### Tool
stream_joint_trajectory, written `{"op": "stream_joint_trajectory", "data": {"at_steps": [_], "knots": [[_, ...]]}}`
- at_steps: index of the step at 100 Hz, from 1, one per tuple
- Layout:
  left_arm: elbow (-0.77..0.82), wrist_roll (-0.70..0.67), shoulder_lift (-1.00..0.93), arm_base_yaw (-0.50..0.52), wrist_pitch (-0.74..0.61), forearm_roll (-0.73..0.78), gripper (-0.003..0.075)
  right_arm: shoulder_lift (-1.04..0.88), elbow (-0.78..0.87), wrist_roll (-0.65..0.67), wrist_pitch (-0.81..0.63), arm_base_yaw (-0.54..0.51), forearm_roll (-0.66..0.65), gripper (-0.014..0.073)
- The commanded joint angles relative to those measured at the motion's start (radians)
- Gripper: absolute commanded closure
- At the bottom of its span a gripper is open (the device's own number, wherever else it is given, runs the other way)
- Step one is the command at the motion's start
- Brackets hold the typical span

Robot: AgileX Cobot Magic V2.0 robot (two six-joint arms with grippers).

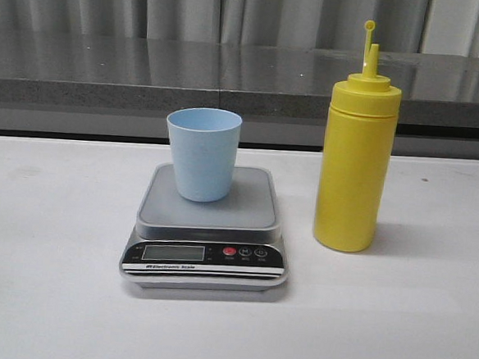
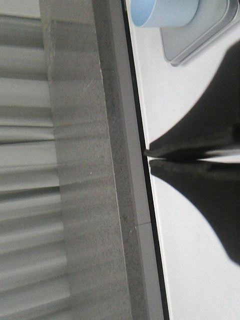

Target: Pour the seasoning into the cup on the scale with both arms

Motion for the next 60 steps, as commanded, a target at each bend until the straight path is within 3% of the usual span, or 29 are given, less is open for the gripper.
{"op": "stream_joint_trajectory", "data": {"at_steps": [1, 28, 60], "knots": [[0.014, -0.001, -0.063, 0.036, -0.054, 0.013, 0.0738, -0.016, 0.001, -0.011, -0.088, -0.009, -0.008, 0.0715], [0.156, -0.008, -0.277, 0.113, -0.054, 0.015, 0.0738, -0.016, 0.001, -0.011, -0.088, -0.009, -0.008, 0.0715], [0.220, -0.008, -0.278, 0.113, -0.061, 0.032, 0.0738, -0.016, 0.001, -0.011, -0.088, -0.009, -0.008, 0.0715]]}}
